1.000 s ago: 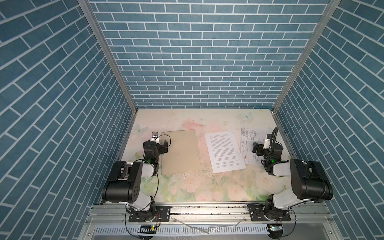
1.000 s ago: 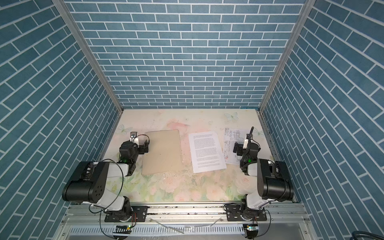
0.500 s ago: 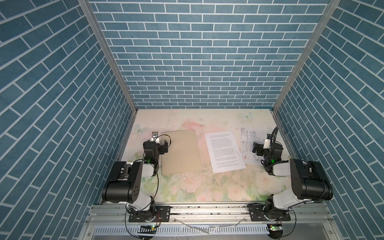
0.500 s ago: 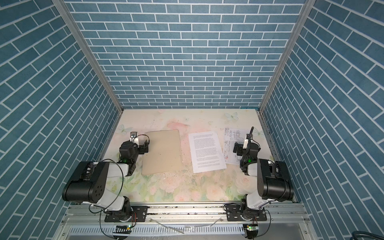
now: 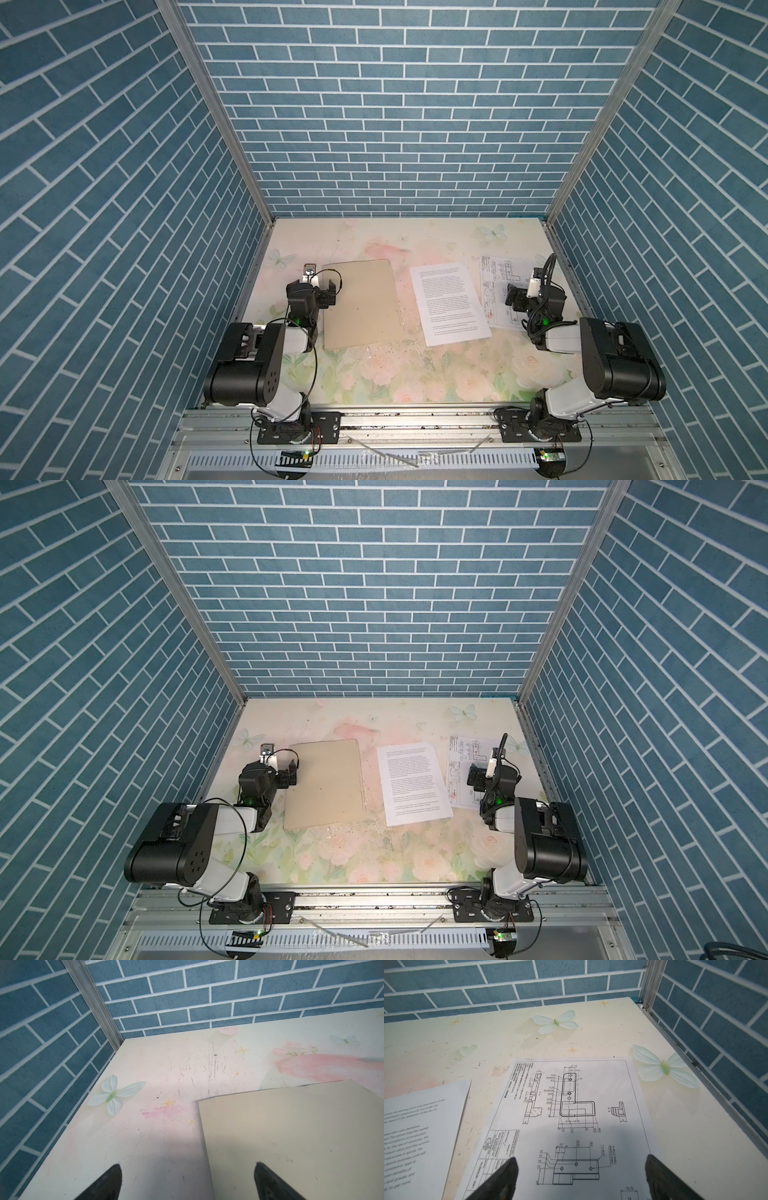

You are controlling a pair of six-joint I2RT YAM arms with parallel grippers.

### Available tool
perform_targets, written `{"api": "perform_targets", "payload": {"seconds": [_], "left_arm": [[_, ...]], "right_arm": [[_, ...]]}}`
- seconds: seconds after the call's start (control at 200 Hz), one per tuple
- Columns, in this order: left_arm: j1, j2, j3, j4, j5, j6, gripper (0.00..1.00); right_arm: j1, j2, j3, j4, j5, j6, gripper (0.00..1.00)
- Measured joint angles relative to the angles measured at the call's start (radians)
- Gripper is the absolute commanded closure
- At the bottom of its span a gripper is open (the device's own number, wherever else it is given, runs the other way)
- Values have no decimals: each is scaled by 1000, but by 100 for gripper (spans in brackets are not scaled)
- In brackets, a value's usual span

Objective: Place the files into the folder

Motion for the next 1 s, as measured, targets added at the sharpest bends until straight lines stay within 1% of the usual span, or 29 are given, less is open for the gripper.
{"api": "perform_targets", "payload": {"seconds": [0.175,0.245,0.315,0.385,0.49,0.58,0.655,0.75,0.825,0.85,1.0], "left_arm": [[0,0,0,0,3,0,0],[0,-8,4,-21,2,-1,0],[0,-45,17,-84,-3,-3,0],[0,-121,59,-202,-27,-18,0],[0,-250,172,-414,-95,-100,0],[0,-341,271,-591,-124,-190,0],[0,-388,317,-713,-130,-277,0],[0,-427,309,-842,-120,-403,0],[0,-435,268,-912,-92,-488,0],[0,-433,247,-938,-76,-519,0],[0,-379,195,-1044,13,-619,0]], "right_arm": [[0,-5,9,-29,12,2,12],[0,-33,46,-127,26,4,15],[0,-75,106,-241,27,11,17],[0,-126,177,-349,23,34,21],[1,-195,252,-464,7,90,25],[3,-243,276,-520,-39,186,30],[18,-255,283,-541,-83,287,31],[81,-236,297,-567,-125,415,32],[159,-202,321,-579,-142,489,33],[200,-182,337,-582,-148,520,33],[370,-66,434,-584,-172,625,33]]}}
